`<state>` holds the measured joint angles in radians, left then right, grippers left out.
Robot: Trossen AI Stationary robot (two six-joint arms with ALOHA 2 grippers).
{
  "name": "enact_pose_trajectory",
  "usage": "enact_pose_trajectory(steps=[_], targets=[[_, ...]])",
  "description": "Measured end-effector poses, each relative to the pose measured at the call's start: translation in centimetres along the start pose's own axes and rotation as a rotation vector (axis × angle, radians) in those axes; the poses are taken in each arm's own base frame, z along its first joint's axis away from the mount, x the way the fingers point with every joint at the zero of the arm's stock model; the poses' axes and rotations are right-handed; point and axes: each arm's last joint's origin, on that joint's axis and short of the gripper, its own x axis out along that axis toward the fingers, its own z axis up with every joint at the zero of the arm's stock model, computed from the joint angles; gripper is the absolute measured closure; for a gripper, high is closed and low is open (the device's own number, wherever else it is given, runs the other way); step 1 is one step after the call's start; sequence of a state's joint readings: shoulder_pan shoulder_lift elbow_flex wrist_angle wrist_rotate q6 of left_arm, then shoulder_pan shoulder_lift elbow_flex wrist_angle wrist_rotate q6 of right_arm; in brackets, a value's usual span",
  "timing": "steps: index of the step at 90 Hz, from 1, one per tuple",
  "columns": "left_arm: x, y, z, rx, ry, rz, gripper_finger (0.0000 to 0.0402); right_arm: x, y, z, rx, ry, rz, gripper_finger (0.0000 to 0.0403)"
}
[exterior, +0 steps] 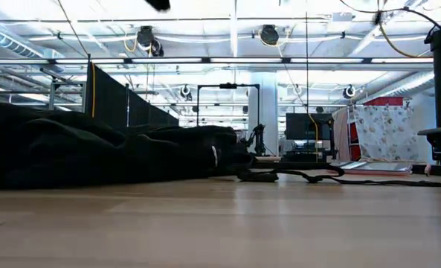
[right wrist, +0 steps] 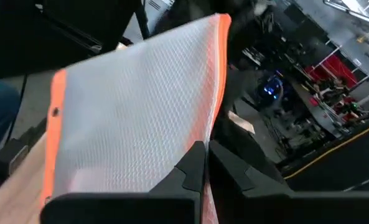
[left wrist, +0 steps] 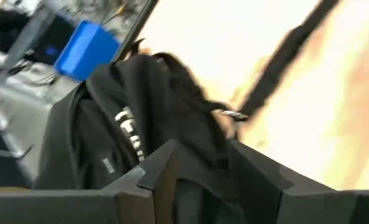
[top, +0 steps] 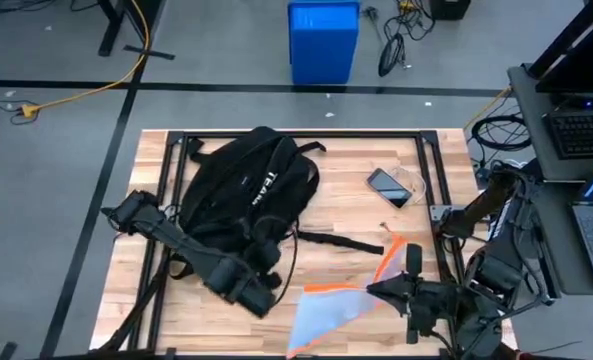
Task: Unpack backpack
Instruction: Remove the zip bag from the black backpack
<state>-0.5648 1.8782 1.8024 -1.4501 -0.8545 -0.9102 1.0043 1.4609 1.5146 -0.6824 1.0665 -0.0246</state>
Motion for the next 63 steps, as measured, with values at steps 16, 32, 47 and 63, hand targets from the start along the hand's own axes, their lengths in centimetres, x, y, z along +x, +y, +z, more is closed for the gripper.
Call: enact_pose_trajectory(steps=[16, 32, 47, 63], targets=[[-2.2, -0.5, 0.4, -0.035, -0.076, -0.064, 0.0269, 0.7, -0.5, -0.2, 0.023, 0.026, -0.024, 0.0403], [-1.4, -1.4, 0.0, 0.081, -0.077, -0.063, 0.0269, 0.9, -0.6, -0.3, -0.013, 0.031, -0.043, 0.0403], [1.8, -2.6, -1.5, 0.338, -0.001, 0.012, 0.0269, -0.3, 0.0, 0.7, -0.042, -0.043, -0.011, 0.0403], [5.7, -2.8, -2.7, 0.468, 0.028, 0.085, 0.0269, -2.2, 0.9, 1.6, -0.065, -0.125, 0.010, 0.0403]])
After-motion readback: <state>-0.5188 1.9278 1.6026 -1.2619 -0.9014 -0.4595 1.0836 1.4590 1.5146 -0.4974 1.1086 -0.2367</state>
